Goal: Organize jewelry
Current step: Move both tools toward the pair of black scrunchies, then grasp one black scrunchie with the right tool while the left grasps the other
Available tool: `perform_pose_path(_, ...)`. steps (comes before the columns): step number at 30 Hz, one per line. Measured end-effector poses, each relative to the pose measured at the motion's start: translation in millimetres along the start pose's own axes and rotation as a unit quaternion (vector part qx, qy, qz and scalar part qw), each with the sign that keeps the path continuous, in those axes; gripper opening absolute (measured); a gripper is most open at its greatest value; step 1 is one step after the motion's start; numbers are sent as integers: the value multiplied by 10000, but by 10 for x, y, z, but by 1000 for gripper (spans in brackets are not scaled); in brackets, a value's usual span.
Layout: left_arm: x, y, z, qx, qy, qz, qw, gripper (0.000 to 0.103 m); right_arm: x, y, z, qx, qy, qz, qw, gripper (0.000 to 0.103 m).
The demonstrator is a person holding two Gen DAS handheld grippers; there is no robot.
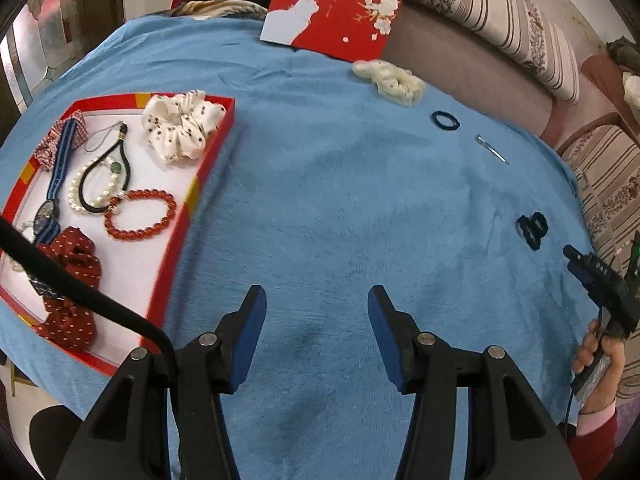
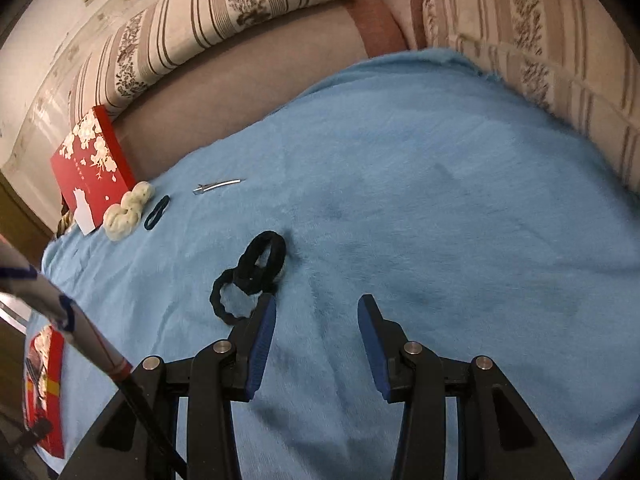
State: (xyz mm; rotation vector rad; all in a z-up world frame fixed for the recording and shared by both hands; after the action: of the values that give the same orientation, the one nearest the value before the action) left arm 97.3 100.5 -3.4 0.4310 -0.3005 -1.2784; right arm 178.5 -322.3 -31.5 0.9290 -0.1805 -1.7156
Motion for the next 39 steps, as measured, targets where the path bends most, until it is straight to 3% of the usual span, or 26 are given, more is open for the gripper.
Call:
perform_pose_path(5, 63, 3, -102, -57, 6, -11, 10000, 51, -81, 1, -296, -306, 399, 86, 9987, 46)
perform_pose_path(8, 108, -1, -155, -109, 56, -44, 9999, 51, -192, -57, -444, -493, 331, 376, 9975, 46)
perform_pose_path(10, 131, -9, -187, -133, 89, -59, 9999, 51, -258, -79, -474, -497, 267, 597, 9966, 34)
perform_pose_path(11, 148, -13, -206, -150, 110, -66, 9998, 51, -301, -96, -481, -627, 581, 595, 9946, 21)
perform_pose_path(12, 162, -16, -222, -164, 116, -72, 9998, 51, -340, -114, -489, -743, 888, 527, 9919, 18)
perform_pose_path(15, 214, -31, -221, -173, 96, -137, 9997, 51, -597, -266, -437, -1295, 2235, 576, 9643, 18)
perform_pose_path(16, 223, -34, -210, -159, 86, -158, 9997, 51, -676, -308, -399, -1502, 2794, 575, 9466, 23)
perform_pose_path(17, 234, -34, -198, -139, 81, -181, 9997, 51, -711, -325, -369, -1525, 3046, 502, 9389, 43)
perform_pose_path(18, 237, -32, -184, -117, 74, -201, 9997, 51, -717, -322, -319, -1473, 3104, 503, 9378, 55)
perform_pose_path(19, 253, -26, -171, -93, 66, -223, 9997, 51, -675, -294, -255, -1258, 2888, 522, 9477, 60)
perform_pose_path(22, 338, 27, -151, -43, -36, -287, 9996, 51, -424, -146, -150, -541, 1820, 292, 9814, 60)
perform_pose_path(24, 455, 87, -141, 3, -111, -387, 9992, 51, -210, -40, -165, -247, 1266, -76, 9916, 59)
perform_pose_path(26, 586, 150, -143, 36, -219, -476, 9986, 51, -47, 45, -267, -154, 821, -330, 9960, 52)
perform_pose_path(31, 985, 317, -158, 106, -482, -645, 9967, 51, -126, 114, -505, -238, 707, -70, 9972, 48)
perform_pose_path(32, 1094, 354, -172, 114, -530, -698, 9961, 51, -182, 123, -560, -261, 694, 64, 9972, 44)
perform_pose_path(35, 1415, 439, -242, 120, -539, -917, 9943, 51, -283, 93, -715, -536, 474, 361, 9968, 8)
perform_pose_path(39, 1908, 543, -406, 61, -602, -1293, 9898, 51, -291, 118, -626, -447, 254, 535, 9972, 7)
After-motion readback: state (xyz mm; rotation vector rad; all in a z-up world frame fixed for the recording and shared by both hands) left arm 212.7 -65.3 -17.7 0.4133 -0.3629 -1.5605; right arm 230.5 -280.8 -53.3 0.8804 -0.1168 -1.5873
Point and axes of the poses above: each gripper's, at about its wrist camera, not at the fingertips, and z roughly against the way its jaws point, x to its right, y to its top, the point moved 1 cm from there along -z, roughly the way its jaws point, and after that the axes turned 13 degrees about y, right-handed, at the moved point
